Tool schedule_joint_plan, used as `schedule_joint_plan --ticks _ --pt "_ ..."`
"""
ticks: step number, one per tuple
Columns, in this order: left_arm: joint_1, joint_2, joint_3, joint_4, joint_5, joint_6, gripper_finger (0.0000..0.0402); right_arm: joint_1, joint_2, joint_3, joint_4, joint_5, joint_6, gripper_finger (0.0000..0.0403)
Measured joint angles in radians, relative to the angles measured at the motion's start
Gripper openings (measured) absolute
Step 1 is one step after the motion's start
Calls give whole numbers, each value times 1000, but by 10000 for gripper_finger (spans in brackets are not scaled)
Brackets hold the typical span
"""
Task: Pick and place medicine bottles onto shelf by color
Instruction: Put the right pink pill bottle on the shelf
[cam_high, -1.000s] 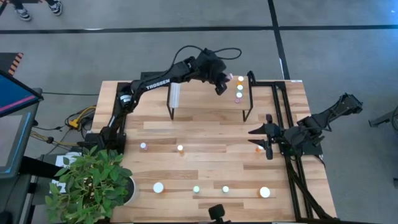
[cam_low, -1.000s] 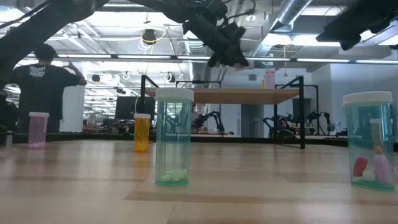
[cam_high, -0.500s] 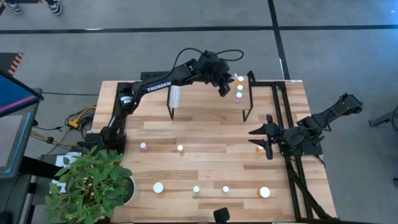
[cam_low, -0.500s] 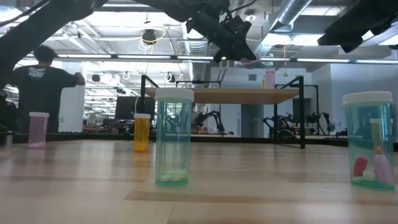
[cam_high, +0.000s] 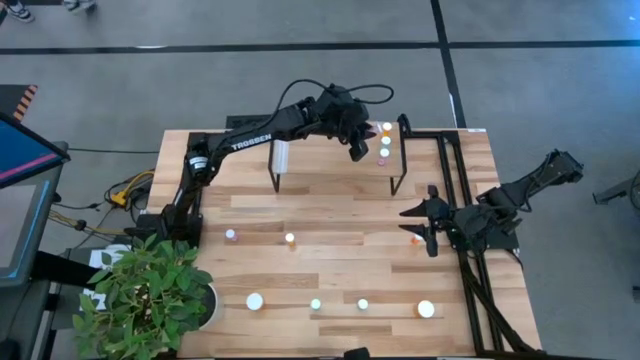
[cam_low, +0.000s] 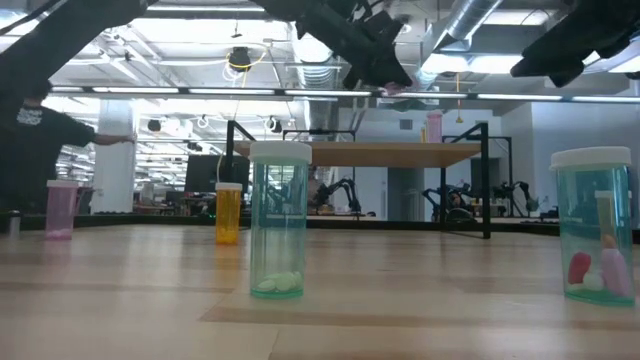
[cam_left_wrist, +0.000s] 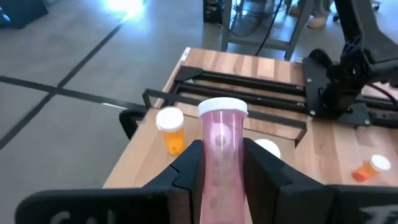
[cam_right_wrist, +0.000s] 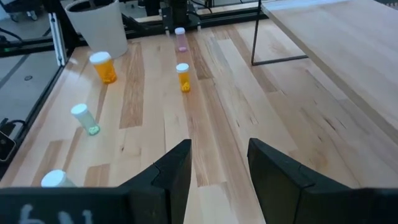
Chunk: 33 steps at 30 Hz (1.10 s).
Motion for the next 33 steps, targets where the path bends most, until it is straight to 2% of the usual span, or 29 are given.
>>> schedule_joint_plan --ticks 8,13,18,20,23,25,29,33 --pt "-13 -18 0 -72 -10 8 66 0 33 0 0 -1 0 177" --pt "-19 -28 -1 -162 -60 16 66 0 33 0 -1 -18 3 177" --pt "-36 -62 -3 -180 -75 18 64 0 33 0 -1 -21 3 177" --pt "-44 -99 -51 -165 -98 20 64 0 33 0 -1 -21 3 177" --pt "-52 -186 -216 -72 -123 17 64 0 33 0 -1 -22 3 177" --pt "-51 -283 -385 45 -124 2 64 0 33 0 2 -22 3 177" --pt "-43 -508 -777 466 -83 -70 65 -1 33 0 18 -21 -7 177" --pt "-71 -654 -1115 975 -35 -155 65 -15 33 0 138 4 -109 177"
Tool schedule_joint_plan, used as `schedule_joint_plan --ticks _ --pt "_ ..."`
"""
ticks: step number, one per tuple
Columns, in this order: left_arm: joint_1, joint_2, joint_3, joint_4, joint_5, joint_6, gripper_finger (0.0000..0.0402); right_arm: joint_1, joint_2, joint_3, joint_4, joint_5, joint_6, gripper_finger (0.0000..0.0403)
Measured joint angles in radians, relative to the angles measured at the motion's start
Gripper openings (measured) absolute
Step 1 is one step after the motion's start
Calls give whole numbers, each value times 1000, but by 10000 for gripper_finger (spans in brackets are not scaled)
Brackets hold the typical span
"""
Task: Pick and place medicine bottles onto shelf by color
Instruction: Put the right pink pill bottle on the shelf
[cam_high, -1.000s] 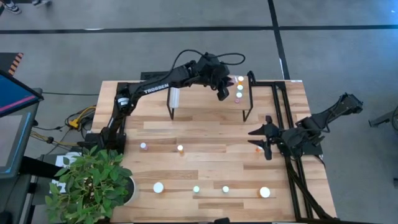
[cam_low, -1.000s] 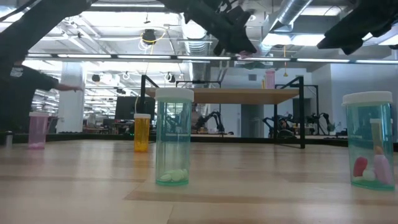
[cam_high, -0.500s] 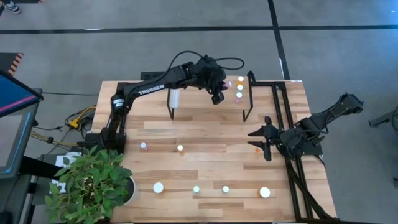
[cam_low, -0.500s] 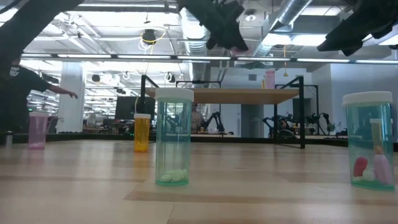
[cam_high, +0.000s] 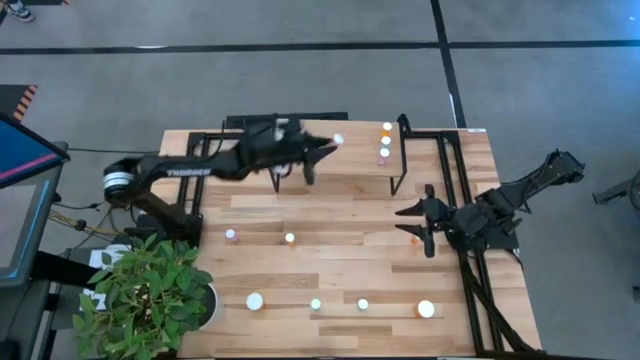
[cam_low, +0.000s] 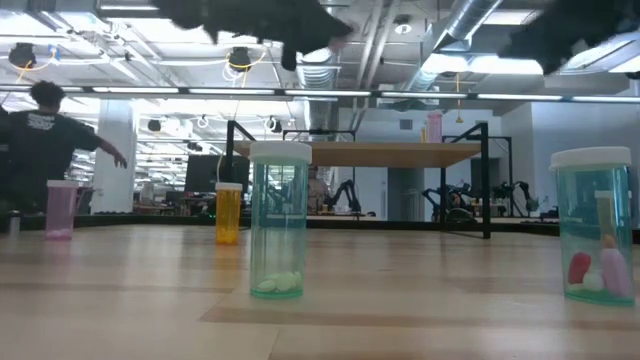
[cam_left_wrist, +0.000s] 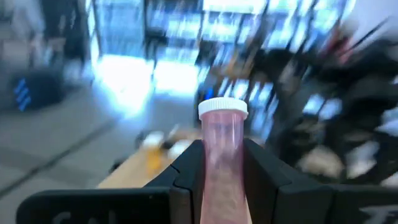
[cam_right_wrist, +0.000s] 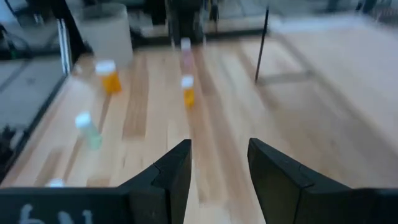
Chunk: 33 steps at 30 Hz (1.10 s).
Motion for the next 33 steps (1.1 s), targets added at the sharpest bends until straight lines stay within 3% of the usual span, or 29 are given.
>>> schedule_joint_plan --ticks 3,7,13,20,33 --pt "-26 -43 -159 240 1 -35 65 -23 6 0 135 0 -109 177" --pt "-48 -37 -246 363 -28 -44 65 -46 16 1 274 -1 -222 177" --pt "-96 -30 -246 388 -20 -40 65 -96 44 1 428 -1 -330 177" --pt "-201 -7 -245 469 -27 25 65 -160 110 1 503 -2 -338 177" --pt "-264 238 -103 537 -28 49 66 -191 239 1 606 -37 -330 195"
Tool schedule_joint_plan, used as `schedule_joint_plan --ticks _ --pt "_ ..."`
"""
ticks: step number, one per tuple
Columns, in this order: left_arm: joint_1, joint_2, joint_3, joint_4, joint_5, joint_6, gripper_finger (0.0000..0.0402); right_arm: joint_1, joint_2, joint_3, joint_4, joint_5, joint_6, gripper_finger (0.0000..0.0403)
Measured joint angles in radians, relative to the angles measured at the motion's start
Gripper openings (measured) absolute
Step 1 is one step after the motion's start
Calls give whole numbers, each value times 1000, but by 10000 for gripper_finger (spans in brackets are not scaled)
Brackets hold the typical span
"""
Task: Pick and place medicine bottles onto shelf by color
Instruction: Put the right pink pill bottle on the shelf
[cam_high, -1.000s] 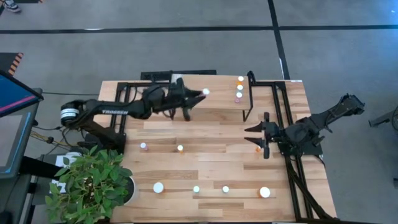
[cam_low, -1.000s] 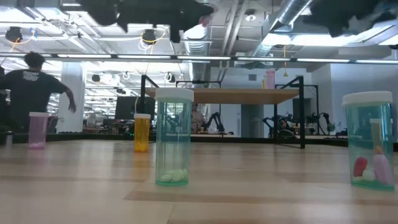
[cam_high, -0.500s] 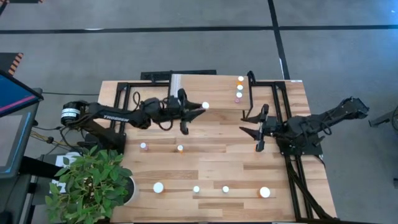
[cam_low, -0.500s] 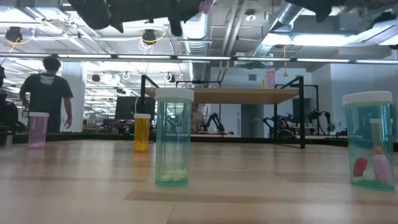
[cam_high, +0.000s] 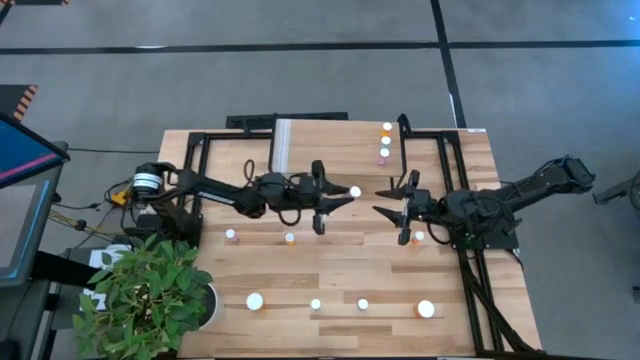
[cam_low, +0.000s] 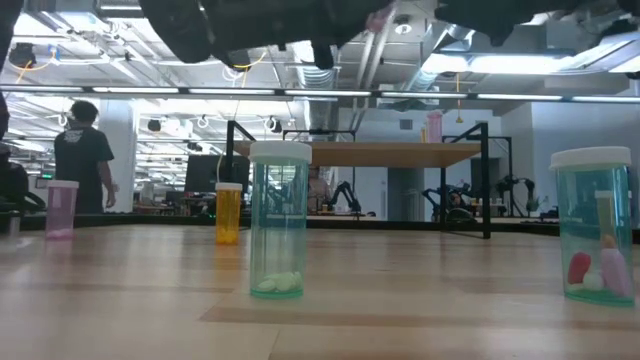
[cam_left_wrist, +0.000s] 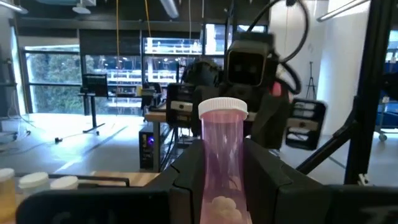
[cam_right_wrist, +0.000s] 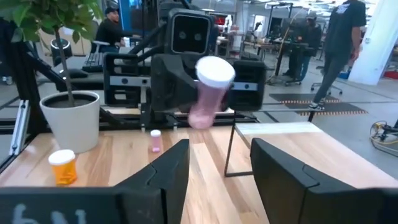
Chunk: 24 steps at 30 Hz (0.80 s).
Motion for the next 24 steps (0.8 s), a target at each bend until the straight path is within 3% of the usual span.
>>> schedule_joint_plan --ticks 19,24 --pt "-24 29 18 -21 33 6 66 -33 32 0 82 -45 119 214" --pt "-24 29 18 -22 30 7 68 -41 97 -2 237 -128 113 214"
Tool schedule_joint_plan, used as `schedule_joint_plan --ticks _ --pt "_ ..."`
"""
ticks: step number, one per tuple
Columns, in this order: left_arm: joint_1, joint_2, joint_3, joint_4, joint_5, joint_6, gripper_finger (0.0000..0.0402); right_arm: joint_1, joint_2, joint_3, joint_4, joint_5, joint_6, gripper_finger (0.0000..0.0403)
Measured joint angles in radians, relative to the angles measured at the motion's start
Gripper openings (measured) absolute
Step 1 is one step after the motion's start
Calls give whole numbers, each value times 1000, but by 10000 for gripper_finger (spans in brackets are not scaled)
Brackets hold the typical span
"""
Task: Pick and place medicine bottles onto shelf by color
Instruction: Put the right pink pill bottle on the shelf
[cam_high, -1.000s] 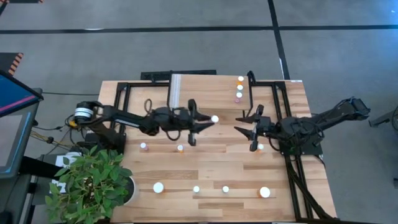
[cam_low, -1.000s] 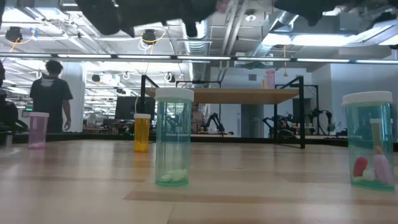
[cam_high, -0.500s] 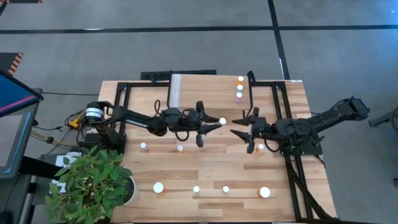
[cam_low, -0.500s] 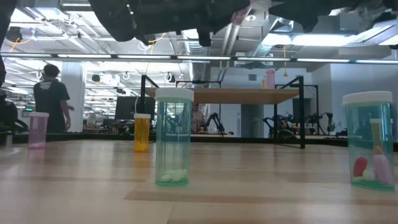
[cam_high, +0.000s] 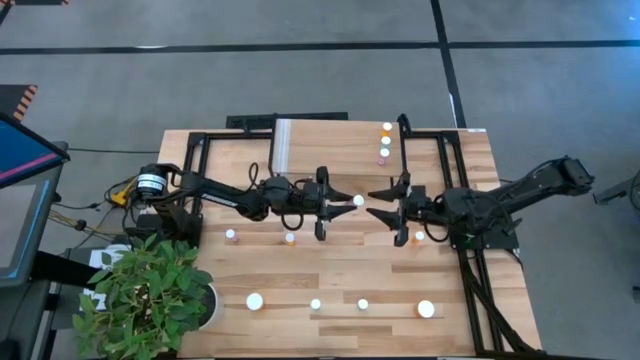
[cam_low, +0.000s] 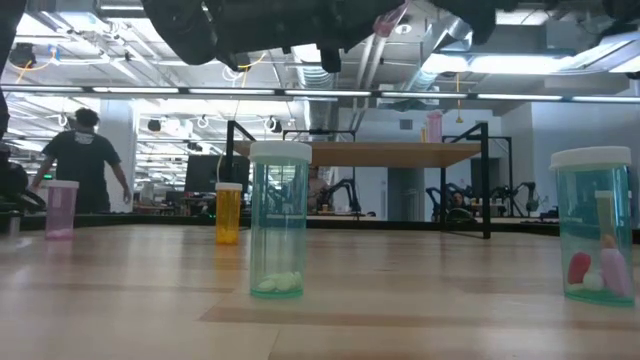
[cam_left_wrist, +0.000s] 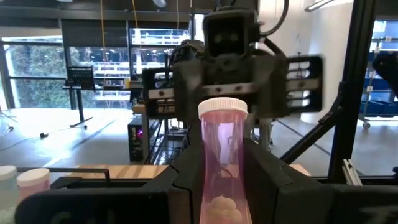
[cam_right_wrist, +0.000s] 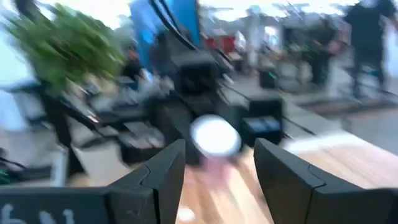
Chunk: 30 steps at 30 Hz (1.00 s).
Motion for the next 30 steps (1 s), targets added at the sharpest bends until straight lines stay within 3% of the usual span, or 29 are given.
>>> schedule_joint_plan --ticks 3,18,30 --pt "0 0 0 3 0 -1 77 -15 47 0 80 -62 -29 214" --pt "0 0 0 2 -3 -10 96 -111 117 1 125 -128 4 212" --pt "0 0 0 -2 -3 -10 96 -115 117 1 124 -186 -16 146"
